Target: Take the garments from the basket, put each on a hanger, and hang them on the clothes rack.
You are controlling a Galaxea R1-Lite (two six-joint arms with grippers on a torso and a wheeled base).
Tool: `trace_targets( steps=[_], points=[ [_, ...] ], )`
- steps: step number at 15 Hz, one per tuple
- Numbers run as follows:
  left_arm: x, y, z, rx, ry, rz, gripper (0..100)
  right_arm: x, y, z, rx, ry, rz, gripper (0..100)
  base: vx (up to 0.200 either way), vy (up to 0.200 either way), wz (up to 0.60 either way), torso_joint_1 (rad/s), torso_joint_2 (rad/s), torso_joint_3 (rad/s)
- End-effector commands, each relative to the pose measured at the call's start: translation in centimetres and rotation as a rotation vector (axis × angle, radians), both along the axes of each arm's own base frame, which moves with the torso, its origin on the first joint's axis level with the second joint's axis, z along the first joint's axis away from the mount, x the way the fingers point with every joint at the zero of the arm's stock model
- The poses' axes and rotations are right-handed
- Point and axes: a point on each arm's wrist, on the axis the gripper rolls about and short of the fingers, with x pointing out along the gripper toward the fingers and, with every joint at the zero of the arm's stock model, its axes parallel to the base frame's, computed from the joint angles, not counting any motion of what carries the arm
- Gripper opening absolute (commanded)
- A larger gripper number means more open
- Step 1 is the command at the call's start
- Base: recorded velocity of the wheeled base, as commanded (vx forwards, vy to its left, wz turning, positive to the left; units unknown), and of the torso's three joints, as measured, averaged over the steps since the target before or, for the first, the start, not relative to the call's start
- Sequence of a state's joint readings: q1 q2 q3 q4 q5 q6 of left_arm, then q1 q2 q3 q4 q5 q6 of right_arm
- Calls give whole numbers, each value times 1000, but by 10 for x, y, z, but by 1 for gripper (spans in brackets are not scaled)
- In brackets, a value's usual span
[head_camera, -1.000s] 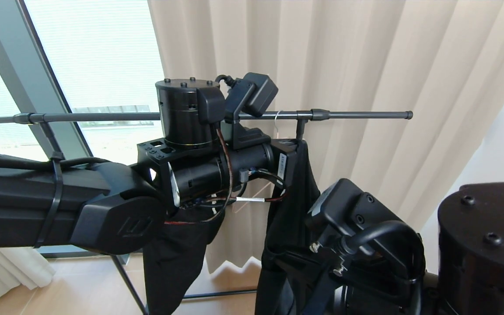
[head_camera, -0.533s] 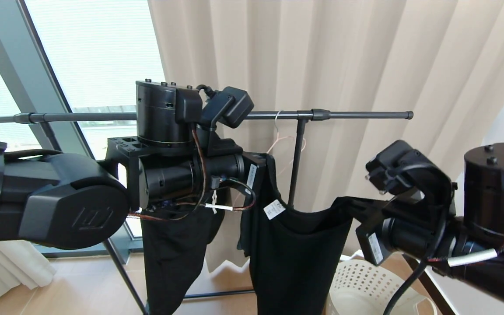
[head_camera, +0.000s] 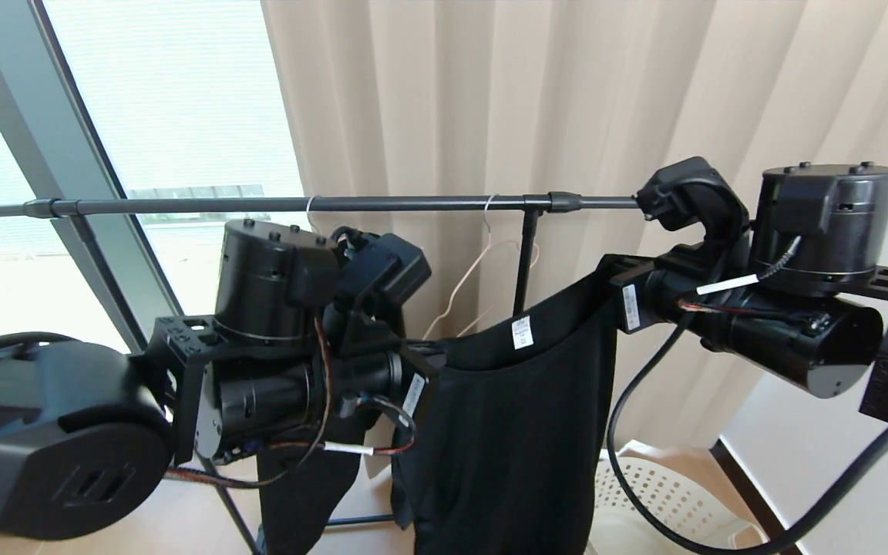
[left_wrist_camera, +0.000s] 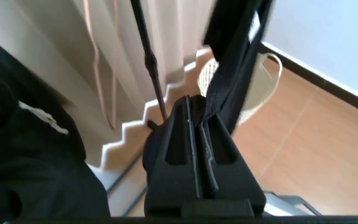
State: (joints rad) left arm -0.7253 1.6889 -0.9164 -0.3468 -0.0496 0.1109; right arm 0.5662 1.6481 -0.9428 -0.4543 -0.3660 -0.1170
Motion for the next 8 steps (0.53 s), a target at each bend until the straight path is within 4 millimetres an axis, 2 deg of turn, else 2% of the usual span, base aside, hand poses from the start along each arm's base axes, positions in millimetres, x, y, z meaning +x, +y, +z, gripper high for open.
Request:
trace_targets(
  steps=[1,5,8],
  points=[
    [-24,-9,-11,10,53,-64,0,16,14,-10,-19,21,10,0,0,0,0,0,0,0],
    [-48,-40,-13,-52,125,-153,0,29,29,-15,-29,18,31,0,0,0,0,0,0,0],
    [-49,-61,-12,-127,179,-157,0,16,48,-16,-30,18,95,0,0,0,0,0,0,0]
  ],
)
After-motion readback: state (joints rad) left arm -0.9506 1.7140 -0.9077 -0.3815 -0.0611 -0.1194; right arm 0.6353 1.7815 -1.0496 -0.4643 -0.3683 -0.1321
